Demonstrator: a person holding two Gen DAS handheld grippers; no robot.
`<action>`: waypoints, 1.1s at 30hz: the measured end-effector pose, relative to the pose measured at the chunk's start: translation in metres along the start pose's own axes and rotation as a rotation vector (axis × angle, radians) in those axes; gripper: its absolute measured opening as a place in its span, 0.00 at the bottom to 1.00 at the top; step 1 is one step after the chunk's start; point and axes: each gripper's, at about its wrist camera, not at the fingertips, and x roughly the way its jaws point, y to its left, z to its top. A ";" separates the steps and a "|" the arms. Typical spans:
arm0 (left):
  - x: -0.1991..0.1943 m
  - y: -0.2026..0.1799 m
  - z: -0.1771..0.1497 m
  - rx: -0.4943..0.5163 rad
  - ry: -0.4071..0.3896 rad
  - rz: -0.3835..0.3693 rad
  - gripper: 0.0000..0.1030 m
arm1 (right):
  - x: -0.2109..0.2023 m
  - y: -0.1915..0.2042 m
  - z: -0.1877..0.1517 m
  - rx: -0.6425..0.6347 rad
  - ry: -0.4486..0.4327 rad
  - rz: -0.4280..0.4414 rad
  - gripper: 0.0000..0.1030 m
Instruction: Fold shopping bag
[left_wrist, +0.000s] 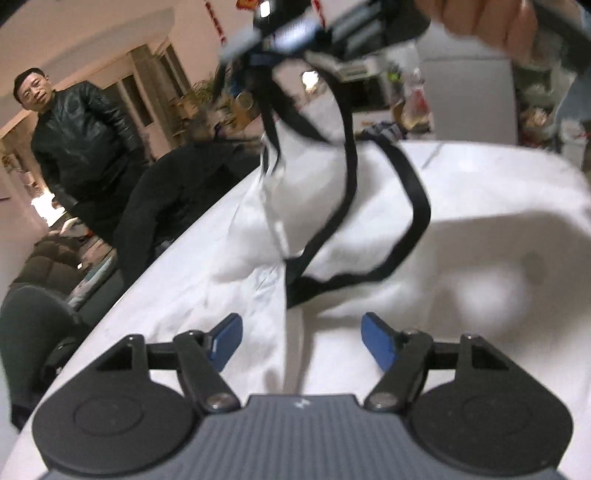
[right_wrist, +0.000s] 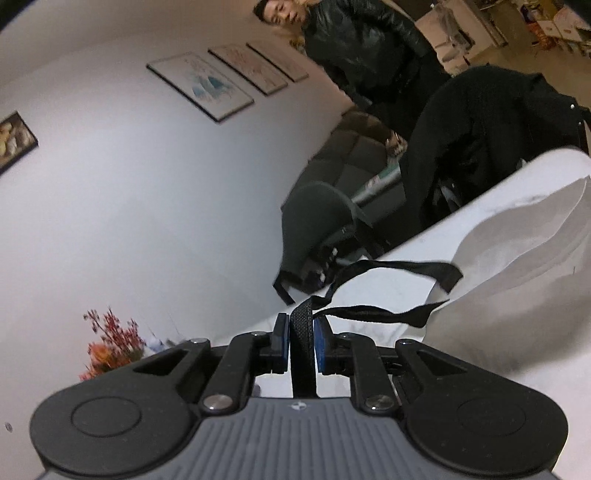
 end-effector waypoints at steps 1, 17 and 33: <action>0.001 0.000 0.000 0.004 0.011 0.011 0.66 | -0.001 0.000 0.002 0.012 -0.015 0.001 0.16; 0.010 0.003 0.000 0.023 0.111 0.040 0.53 | 0.000 -0.011 0.037 0.110 -0.147 -0.034 0.16; 0.028 0.021 -0.009 -0.054 0.142 0.023 0.28 | -0.004 -0.057 -0.004 0.076 -0.006 -0.210 0.33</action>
